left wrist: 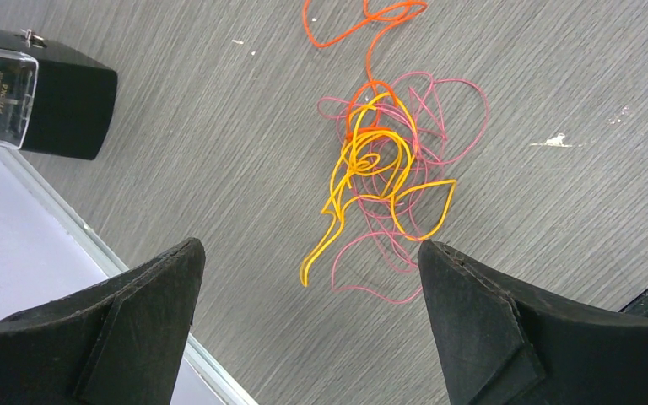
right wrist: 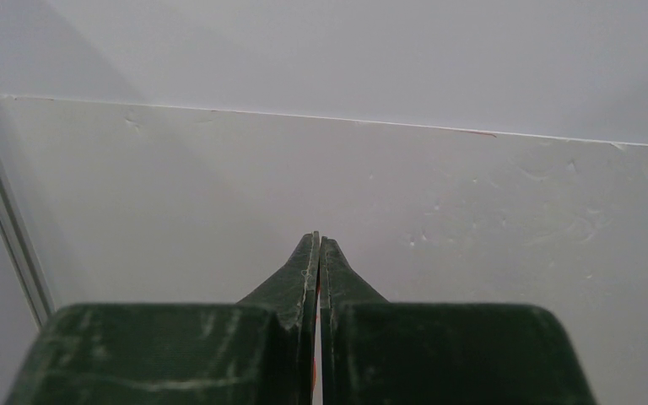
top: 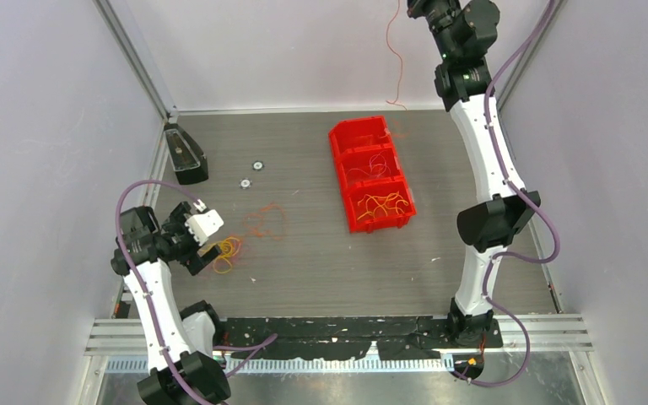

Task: Untangle the cables

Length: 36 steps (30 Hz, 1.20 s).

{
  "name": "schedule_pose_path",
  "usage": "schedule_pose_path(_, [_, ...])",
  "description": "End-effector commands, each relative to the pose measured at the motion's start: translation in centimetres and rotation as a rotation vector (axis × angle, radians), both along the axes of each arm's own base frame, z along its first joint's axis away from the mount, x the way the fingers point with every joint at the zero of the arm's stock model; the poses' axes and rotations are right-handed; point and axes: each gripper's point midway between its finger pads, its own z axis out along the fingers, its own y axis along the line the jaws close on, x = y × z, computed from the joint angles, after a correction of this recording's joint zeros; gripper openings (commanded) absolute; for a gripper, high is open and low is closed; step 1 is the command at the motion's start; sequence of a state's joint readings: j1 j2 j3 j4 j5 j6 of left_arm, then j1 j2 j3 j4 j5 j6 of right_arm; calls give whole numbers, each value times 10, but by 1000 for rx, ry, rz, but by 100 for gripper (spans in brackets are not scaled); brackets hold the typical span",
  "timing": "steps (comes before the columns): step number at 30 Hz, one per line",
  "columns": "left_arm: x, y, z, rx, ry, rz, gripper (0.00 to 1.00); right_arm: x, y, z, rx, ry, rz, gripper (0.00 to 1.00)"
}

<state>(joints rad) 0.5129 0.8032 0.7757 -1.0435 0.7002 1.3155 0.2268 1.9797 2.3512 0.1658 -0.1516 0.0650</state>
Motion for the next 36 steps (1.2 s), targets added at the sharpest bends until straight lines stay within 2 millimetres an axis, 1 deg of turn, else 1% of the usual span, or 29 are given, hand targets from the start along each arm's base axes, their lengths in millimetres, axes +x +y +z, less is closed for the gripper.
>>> schedule_pose_path(1, [3,1,1,-6,-15,6,99,-2,3,8,-1,-40,13,5])
schedule_pose_path(2, [3,1,0,-8,-14,5,99,0,6,4,-4,-32,20,5])
schedule_pose_path(3, [3,1,-1,-10,-9,6,100,5,9,-5,-10,-11,30,5])
schedule_pose_path(4, [2,1,-3,-10,-6,6,100,6,12,-9,-13,-3,39,5])
schedule_pose_path(5, [2,0,-4,-12,-2,5,100,10,17,-18,-18,14,52,5])
schedule_pose_path(7, [1,1,-6,-8,0,3,99,11,26,-24,-20,24,72,6])
schedule_pose_path(13, [1,3,-8,0,4,12,100,7,50,-13,-23,-14,119,6])
schedule_pose_path(16, [2,3,-8,-2,1,14,100,7,63,-12,-41,-36,134,5])
schedule_pose_path(18, [3,3,-8,-3,0,14,100,9,69,-17,-57,-41,136,5])
schedule_pose_path(20, [3,3,-8,-4,3,16,100,12,71,-22,-68,-39,131,5])
schedule_pose_path(21, [3,3,-8,-4,3,16,100,16,71,-30,-79,-26,125,5])
schedule_pose_path(22, [3,4,-8,-2,5,20,100,15,70,-30,-90,-32,117,5])
schedule_pose_path(23, [2,4,-9,1,7,21,100,22,70,-44,-112,-7,106,6])
schedule_pose_path(24, [2,5,-8,5,7,23,100,20,64,-43,-116,-9,97,6])
schedule_pose_path(25, [2,5,-9,8,7,24,100,24,64,-57,-128,22,97,5])
schedule_pose_path(26, [1,6,-9,9,7,28,100,20,56,-54,-129,25,88,5])
schedule_pose_path(27, [1,6,-9,10,8,30,100,16,52,-61,-131,52,91,5])
schedule_pose_path(28, [1,6,-8,12,6,34,100,16,44,-65,-135,64,85,5])
schedule_pose_path(29, [0,6,-8,7,7,40,99,12,35,-73,-140,84,75,5])
schedule_pose_path(30, [-1,5,-9,5,7,46,100,9,31,-76,-144,90,73,5])
schedule_pose_path(31, [-1,5,-9,2,8,49,100,8,23,-87,-155,111,60,5])
schedule_pose_path(32, [-2,4,-10,-2,11,50,100,7,20,-93,-168,121,62,5])
schedule_pose_path(33, [-4,3,-12,-3,16,51,100,9,16,-104,-178,147,59,5])
schedule_pose_path(34, [-5,3,-12,-7,19,51,100,10,16,-110,-187,158,62,5])
schedule_pose_path(35, [-5,2,-13,-8,20,50,99,14,15,-122,-198,181,62,5])
schedule_pose_path(36, [-6,2,-12,-12,23,50,100,16,17,-130,-213,191,70,5])
